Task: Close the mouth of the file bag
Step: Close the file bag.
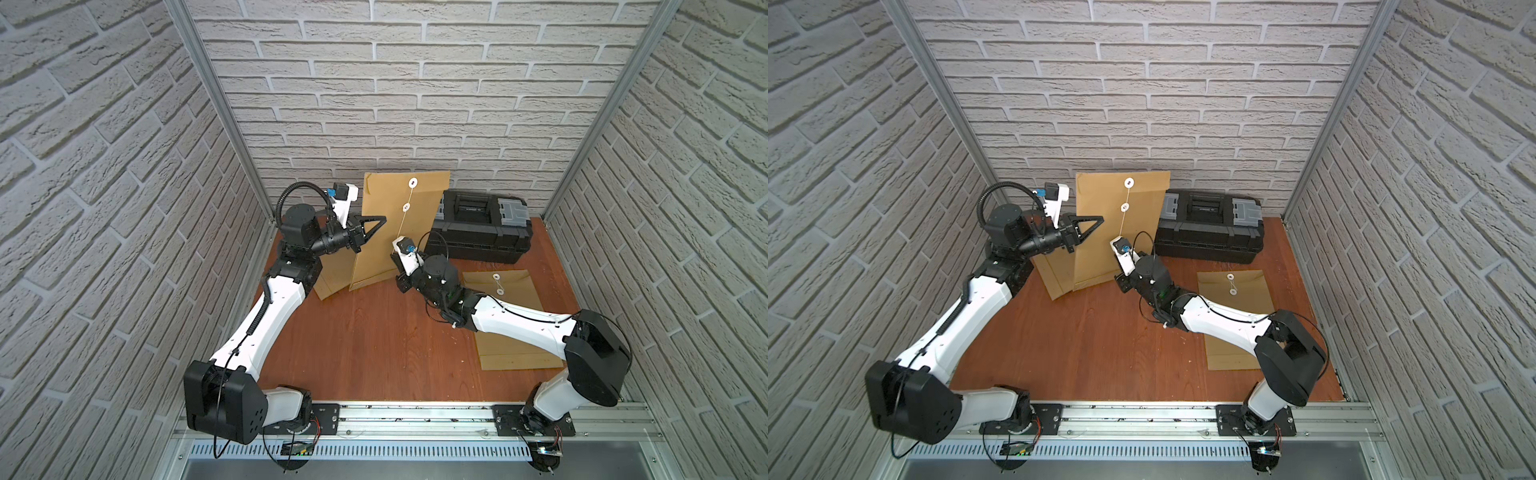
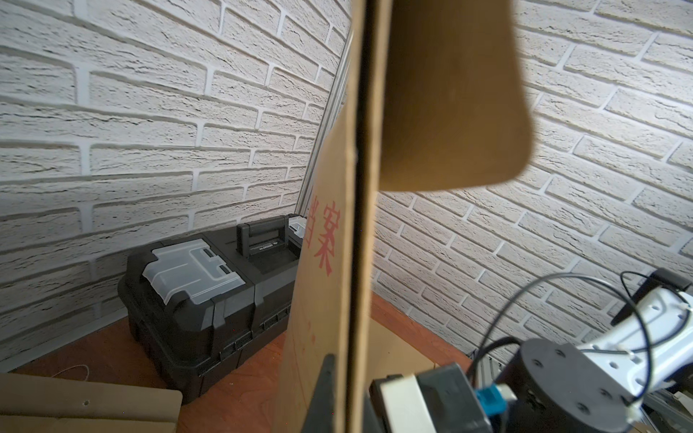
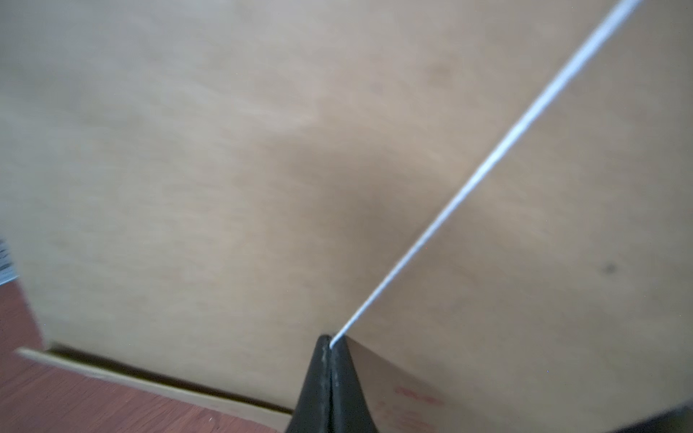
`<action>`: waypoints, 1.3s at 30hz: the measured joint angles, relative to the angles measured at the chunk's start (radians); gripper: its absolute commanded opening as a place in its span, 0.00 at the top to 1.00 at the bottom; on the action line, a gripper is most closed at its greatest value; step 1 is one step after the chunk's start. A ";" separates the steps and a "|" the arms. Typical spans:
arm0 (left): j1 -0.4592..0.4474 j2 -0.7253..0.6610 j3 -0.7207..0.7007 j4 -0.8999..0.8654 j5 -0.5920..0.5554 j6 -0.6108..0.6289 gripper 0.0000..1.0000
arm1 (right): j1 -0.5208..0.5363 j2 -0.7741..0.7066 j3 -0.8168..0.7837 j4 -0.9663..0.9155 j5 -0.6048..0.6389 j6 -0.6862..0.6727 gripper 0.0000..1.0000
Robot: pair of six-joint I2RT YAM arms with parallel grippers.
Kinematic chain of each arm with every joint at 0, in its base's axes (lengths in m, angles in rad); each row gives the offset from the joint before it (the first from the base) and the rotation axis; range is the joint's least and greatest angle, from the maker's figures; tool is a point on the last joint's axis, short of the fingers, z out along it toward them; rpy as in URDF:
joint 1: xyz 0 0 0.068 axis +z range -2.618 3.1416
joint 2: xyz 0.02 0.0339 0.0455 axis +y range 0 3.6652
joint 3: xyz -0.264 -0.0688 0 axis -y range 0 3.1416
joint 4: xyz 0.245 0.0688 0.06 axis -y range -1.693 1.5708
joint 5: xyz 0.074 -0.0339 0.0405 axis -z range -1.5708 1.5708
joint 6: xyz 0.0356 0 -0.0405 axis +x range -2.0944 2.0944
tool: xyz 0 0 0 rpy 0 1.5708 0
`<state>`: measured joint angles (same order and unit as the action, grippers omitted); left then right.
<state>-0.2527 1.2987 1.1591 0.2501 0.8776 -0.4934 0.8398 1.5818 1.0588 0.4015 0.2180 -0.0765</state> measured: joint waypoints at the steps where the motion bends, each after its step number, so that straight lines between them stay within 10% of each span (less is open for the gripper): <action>1: 0.000 0.000 0.000 -0.005 0.002 0.000 1.00 | 0.018 -0.002 0.010 -0.011 0.004 -0.019 0.97; 39: 0.006 0.000 -0.040 0.052 0.074 -0.133 1.00 | 0.049 0.081 0.232 -0.258 0.039 -0.146 0.97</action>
<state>-0.2470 1.2991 1.1187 0.3019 0.9512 -0.6266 0.8890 1.6630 1.2907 0.1432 0.2573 -0.2230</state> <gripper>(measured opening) 0.054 0.047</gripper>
